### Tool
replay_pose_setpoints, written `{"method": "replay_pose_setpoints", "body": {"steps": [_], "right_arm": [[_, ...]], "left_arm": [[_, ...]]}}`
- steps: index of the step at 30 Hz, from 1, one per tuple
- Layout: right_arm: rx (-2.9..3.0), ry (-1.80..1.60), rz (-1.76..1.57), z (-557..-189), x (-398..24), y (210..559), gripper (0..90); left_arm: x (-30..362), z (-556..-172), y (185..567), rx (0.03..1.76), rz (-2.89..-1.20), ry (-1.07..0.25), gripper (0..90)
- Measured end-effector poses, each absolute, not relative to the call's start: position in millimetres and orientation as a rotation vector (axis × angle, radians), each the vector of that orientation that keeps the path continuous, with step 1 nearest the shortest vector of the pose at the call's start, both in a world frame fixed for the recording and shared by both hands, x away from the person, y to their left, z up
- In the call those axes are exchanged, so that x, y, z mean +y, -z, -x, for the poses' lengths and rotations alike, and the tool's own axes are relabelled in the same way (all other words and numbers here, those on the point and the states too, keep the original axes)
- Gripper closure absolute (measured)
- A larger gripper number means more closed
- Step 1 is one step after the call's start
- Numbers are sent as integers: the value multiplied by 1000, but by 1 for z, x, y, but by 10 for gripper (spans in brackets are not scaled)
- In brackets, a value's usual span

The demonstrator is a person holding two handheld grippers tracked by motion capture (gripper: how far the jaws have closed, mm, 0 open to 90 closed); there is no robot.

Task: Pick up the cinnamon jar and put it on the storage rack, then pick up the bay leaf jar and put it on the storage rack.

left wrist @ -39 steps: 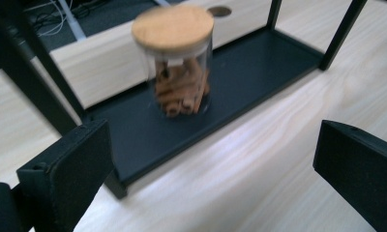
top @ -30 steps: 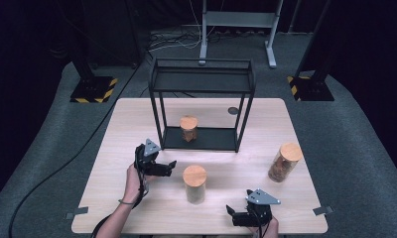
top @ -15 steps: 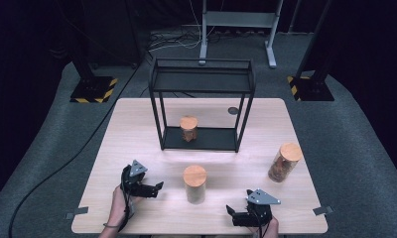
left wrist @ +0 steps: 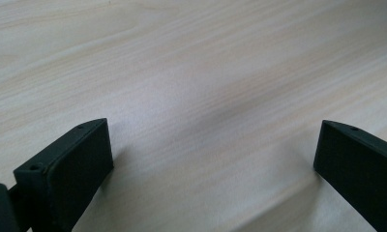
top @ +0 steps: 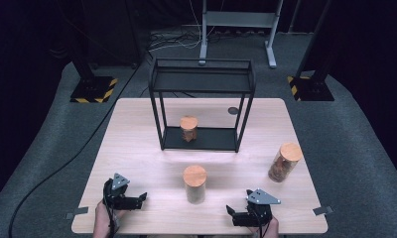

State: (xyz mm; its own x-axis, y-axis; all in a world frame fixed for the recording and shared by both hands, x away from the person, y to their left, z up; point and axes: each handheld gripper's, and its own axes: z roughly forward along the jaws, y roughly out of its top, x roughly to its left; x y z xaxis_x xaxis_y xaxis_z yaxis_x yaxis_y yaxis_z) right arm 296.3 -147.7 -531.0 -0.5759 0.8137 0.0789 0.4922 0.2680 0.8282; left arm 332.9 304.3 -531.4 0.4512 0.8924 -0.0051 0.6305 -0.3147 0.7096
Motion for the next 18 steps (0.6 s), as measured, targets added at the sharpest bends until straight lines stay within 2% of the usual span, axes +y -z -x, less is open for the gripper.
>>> {"method": "replay_pose_setpoints", "body": {"steps": [18], "right_arm": [[2170, -1211, -1190, -296, -147, 531, 35]], "left_arm": [[307, -330, 532, 1261, -2061, -520, 0]]}}
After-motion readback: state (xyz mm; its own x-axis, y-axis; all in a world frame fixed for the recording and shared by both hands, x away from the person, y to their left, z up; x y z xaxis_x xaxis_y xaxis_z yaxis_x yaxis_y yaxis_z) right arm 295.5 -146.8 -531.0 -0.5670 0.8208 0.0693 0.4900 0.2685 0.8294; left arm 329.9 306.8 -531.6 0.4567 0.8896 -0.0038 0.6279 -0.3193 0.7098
